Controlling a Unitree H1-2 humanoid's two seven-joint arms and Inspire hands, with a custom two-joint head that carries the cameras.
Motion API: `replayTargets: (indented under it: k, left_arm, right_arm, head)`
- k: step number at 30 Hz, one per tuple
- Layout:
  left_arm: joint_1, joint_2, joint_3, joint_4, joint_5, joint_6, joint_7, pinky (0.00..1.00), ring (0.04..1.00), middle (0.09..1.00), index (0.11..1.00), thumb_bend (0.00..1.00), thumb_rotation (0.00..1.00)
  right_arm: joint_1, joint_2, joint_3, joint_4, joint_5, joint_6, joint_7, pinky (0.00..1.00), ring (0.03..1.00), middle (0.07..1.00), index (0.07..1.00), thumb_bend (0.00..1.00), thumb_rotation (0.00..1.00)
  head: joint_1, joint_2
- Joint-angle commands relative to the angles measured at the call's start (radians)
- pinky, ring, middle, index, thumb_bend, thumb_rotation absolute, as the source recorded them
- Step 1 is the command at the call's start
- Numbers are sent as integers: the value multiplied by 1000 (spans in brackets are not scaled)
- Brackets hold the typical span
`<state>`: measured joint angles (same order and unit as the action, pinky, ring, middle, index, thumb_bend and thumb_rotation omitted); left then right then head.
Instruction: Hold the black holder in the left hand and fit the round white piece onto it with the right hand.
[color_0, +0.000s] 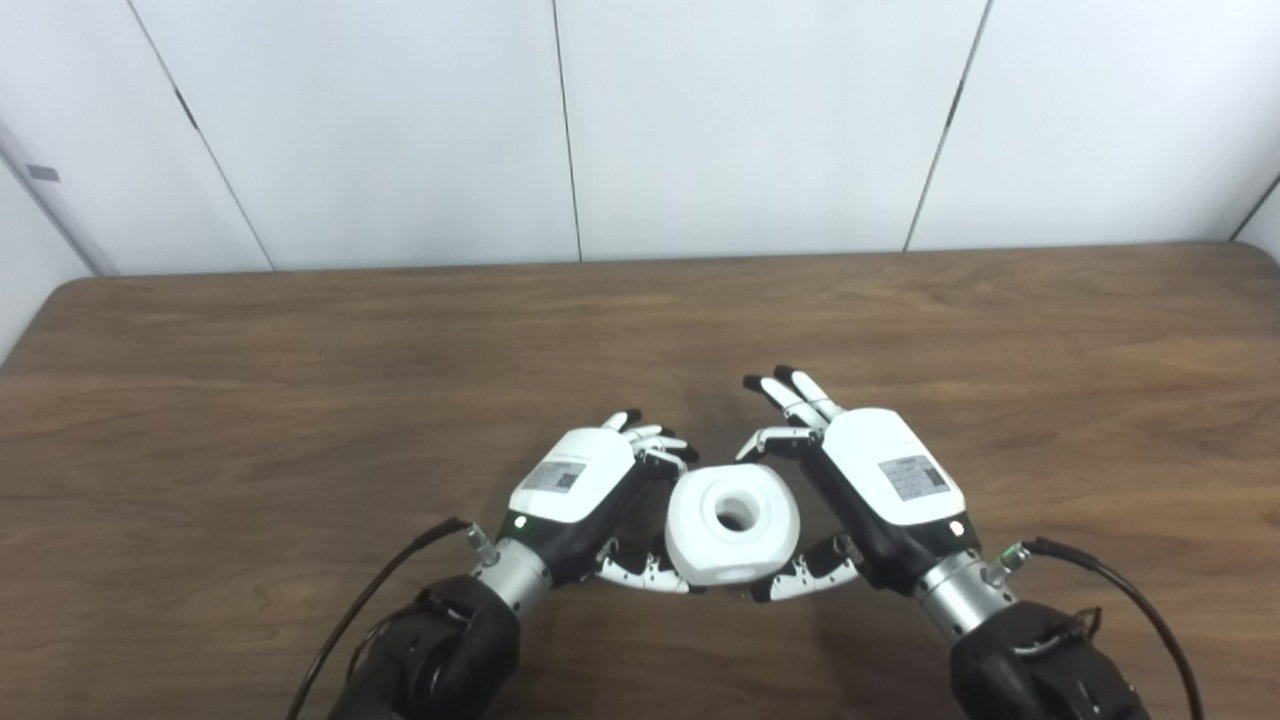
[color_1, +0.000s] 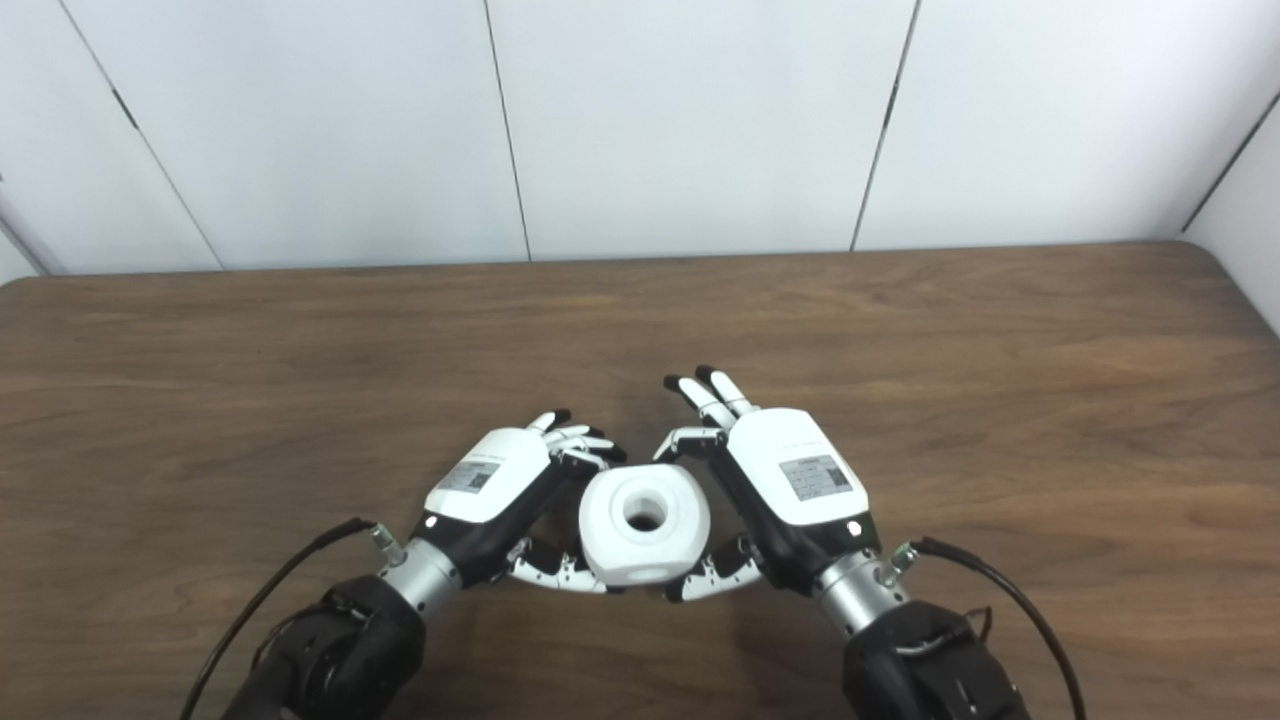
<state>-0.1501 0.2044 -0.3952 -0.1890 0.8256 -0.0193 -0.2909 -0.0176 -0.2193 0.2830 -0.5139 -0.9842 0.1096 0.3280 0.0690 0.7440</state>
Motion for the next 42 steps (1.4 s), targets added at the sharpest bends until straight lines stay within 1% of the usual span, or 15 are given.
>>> replayTargets:
  k: [1, 12, 19, 29, 42]
  left_arm:
    - [-28, -4, 9, -28, -4, -4, 18, 1000, 898, 822, 481, 516, 51]
    - [-28, -5, 9, -23, -5, -7, 22, 1000, 899, 821, 481, 517, 51]
    - [-28, -2, 9, -24, -7, -10, 21, 1000, 901, 823, 481, 517, 51]
    - [-28, -4, 8, -21, -1, -11, 26, 1000, 893, 817, 481, 517, 51]
    - [-29, -5, 9, -13, -3, -18, 33, 1000, 894, 818, 481, 517, 51]
  right_arm:
    - [-6, -4, -11, -14, 4, -9, 4, 837, 988, 947, 482, 508, 141]
    - [-11, -2, -15, -17, 19, -4, 21, 820, 989, 948, 481, 508, 141]
    - [-11, 0, -16, -17, 21, -1, 28, 827, 993, 953, 481, 509, 141]
    - [-15, -3, -22, -28, 46, 15, 68, 832, 1000, 976, 491, 510, 151]
    - [-17, -2, -26, -27, 57, 11, 74, 849, 1000, 980, 495, 513, 155]
  head:
    - [1, 0]
    - [3, -3]
    - [3, -6]
    - [4, -7]
    - [4, -7]
